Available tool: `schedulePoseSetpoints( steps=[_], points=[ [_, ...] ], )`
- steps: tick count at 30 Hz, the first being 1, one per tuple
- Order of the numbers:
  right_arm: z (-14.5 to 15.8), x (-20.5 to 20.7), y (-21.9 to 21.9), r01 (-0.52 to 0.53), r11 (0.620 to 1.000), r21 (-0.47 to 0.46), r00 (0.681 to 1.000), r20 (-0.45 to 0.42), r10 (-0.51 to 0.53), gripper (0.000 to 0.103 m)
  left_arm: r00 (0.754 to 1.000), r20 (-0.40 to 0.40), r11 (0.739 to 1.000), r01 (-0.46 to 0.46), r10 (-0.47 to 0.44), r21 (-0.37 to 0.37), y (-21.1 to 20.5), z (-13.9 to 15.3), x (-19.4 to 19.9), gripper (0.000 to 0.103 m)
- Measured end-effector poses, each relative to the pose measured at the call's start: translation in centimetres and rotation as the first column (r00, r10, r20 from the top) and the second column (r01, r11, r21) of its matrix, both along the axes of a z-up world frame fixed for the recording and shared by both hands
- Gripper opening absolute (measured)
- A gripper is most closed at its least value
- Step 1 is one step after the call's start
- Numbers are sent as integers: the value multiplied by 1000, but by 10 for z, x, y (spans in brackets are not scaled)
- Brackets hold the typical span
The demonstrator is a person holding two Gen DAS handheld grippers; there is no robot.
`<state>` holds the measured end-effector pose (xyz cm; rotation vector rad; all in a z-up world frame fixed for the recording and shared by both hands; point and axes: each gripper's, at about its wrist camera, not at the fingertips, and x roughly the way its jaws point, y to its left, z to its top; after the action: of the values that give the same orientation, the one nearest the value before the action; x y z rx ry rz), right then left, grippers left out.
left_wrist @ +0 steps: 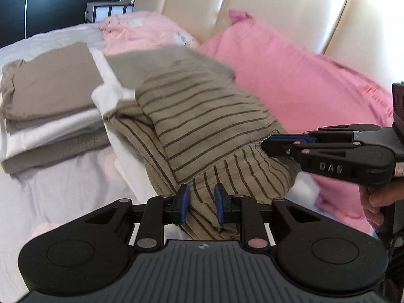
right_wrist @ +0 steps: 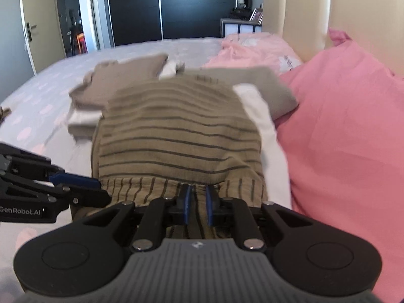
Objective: Fold clothes
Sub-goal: 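Lower the shirt bundle onto the white folded cloth and open both grippers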
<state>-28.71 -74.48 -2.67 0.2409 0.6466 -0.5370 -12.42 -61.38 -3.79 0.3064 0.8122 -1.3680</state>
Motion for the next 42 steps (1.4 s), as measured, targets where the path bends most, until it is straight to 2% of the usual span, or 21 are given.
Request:
schedulePoseSetpoints(
  steps=[4,7,11,14,16,21,24,28,32,35,37,42],
  points=[
    [23,-6,-4,23,999,-26,997,79,-21,16,1000,14,998,-22,23,-66,2,17,10,21],
    [30,3,-10,35,998,-50,995,90,-31,16,998,22,994,-51,54,-97,-6,25,20,21],
    [28,24,-23,50,997,-56,992,119,-43,16,995,41,988,-83,89,-134,-25,27,34,21],
    [17,40,-36,55,998,12,983,177,-56,16,994,32,985,-100,106,-143,-37,28,46,21],
    [3,57,-38,30,999,28,986,161,-34,16,993,34,984,-104,110,-148,-44,27,51,21],
    [-31,77,-30,-13,999,30,991,137,9,16,995,57,990,-69,77,-123,-54,13,56,22],
    [-40,77,-30,-13,999,29,989,147,9,16,993,94,995,-71,77,-64,-60,0,53,22],
    [-40,79,-26,-19,1000,5,992,129,19,16,990,107,996,-91,88,21,-63,-21,54,22],
    [-39,82,-21,-27,999,-19,994,103,28,16,988,131,995,-91,85,42,-61,-23,52,24],
    [-31,73,-21,-12,1000,-6,993,120,12,18,987,135,995,-91,84,43,-57,-18,53,24],
    [-22,62,-21,5,1000,14,990,138,-7,32,989,122,995,-91,87,30,-50,-14,55,25],
    [3,35,-11,14,1000,-4,994,112,-13,40,990,126,998,-66,67,-9,-16,5,48,25]
  ],
)
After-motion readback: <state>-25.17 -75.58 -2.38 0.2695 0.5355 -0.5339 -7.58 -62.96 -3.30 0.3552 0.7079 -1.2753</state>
